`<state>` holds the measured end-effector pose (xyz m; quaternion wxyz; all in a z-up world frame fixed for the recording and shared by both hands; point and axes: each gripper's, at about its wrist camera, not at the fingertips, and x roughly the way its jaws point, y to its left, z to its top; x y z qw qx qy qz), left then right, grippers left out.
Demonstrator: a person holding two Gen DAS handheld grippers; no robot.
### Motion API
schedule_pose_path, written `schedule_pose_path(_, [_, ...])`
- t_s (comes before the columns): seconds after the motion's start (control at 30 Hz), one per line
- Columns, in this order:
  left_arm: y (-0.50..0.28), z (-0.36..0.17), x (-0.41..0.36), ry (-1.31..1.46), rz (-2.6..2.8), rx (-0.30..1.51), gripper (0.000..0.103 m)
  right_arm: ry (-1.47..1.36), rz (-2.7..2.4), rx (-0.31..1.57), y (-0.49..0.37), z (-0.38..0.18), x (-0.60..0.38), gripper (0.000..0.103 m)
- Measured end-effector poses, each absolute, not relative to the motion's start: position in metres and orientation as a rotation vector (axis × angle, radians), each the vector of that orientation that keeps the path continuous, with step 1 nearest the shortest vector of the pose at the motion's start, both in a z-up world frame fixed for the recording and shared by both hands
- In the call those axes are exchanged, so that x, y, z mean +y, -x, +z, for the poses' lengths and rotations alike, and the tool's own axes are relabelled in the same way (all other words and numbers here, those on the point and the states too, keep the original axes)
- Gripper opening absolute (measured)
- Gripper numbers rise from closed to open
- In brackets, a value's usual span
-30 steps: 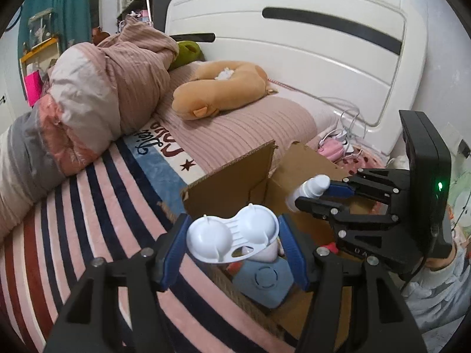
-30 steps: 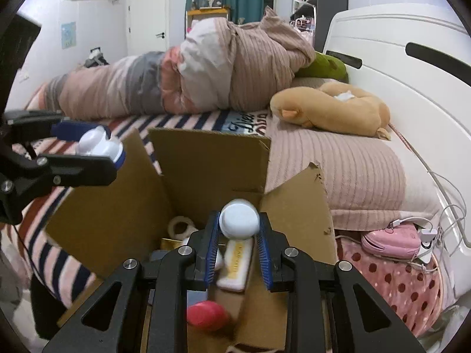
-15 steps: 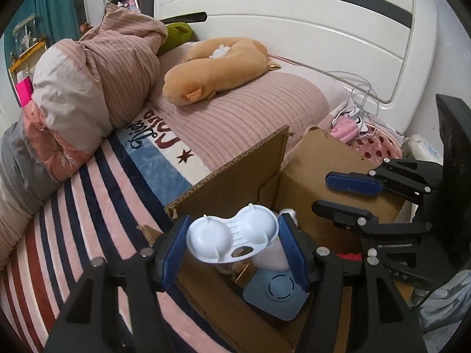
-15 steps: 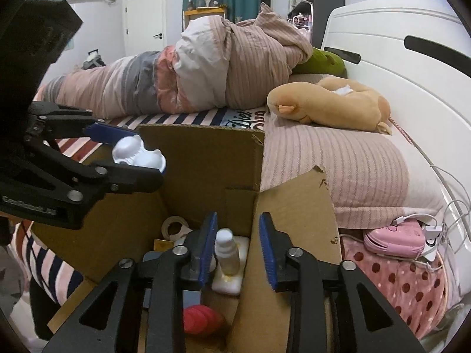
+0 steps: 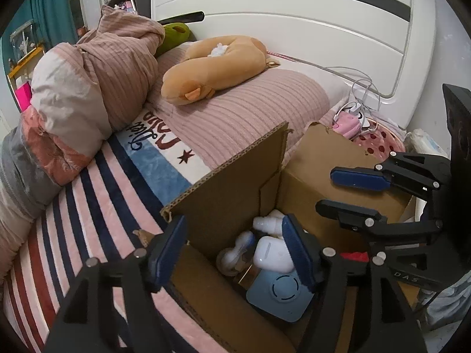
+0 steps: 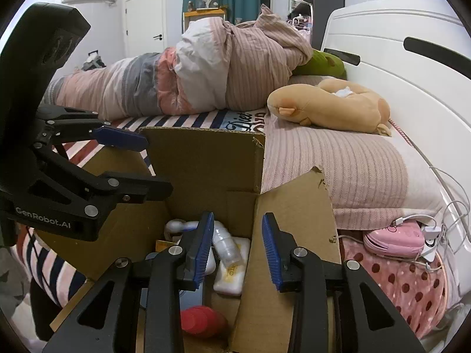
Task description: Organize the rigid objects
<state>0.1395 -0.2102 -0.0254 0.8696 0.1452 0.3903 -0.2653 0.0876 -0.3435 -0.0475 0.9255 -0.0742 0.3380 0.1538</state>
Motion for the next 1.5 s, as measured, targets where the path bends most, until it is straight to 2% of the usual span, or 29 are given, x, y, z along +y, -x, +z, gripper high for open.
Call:
schedule_pose_path(0.2, [-0.132,-0.016,-0.198,-0.265,-0.551,0.796,0.065,0.153,0.328,0.69,-0.085,-0.045,-0.341,0.03])
schedule_pose_path(0.43, [-0.102,0.008,-0.164,-0.163,-0.505,0.712,0.079,0.139,0.442,0.671,-0.076,-0.028,-0.33,0.038])
schedule_pose_path(0.5, [-0.089,0.017,-0.151,-0.134,-0.473,0.676,0.085,0.136,0.479,0.653,-0.071,-0.02,-0.325,0.045])
schedule_pose_path(0.57, [-0.072,0.026,-0.136,-0.106,-0.435,0.63,0.088,0.134,0.508,0.621,-0.065,-0.009,-0.322,0.06])
schedule_pose_path(0.6, [-0.066,0.03,-0.131,-0.094,-0.42,0.613,0.091,0.138,0.517,0.606,-0.063,-0.005,-0.32,0.063])
schedule_pose_path(0.67, [-0.05,0.038,-0.115,-0.056,-0.368,0.572,0.096,0.153,0.536,0.564,-0.056,0.006,-0.316,0.077])
schedule_pose_path(0.7, [-0.045,0.04,-0.109,-0.041,-0.347,0.558,0.099,0.161,0.55,0.535,-0.05,0.013,-0.314,0.081])
schedule_pose_path(0.77, [-0.029,0.046,-0.094,-0.004,-0.281,0.516,0.101,0.167,0.57,0.494,-0.044,0.021,-0.31,0.099])
schedule_pose_path(0.83, [-0.018,0.049,-0.082,0.02,-0.221,0.494,0.102,0.162,0.596,0.444,-0.036,0.029,-0.307,0.103])
schedule_pose_path(1.1, [0.003,0.035,-0.048,0.079,-0.042,0.5,0.102,0.145,0.651,0.421,-0.022,0.028,-0.296,0.103])
schedule_pose_path(1.5, [0.014,0.033,-0.047,0.078,-0.019,0.493,0.102,0.121,0.668,0.43,-0.017,0.025,-0.292,0.103])
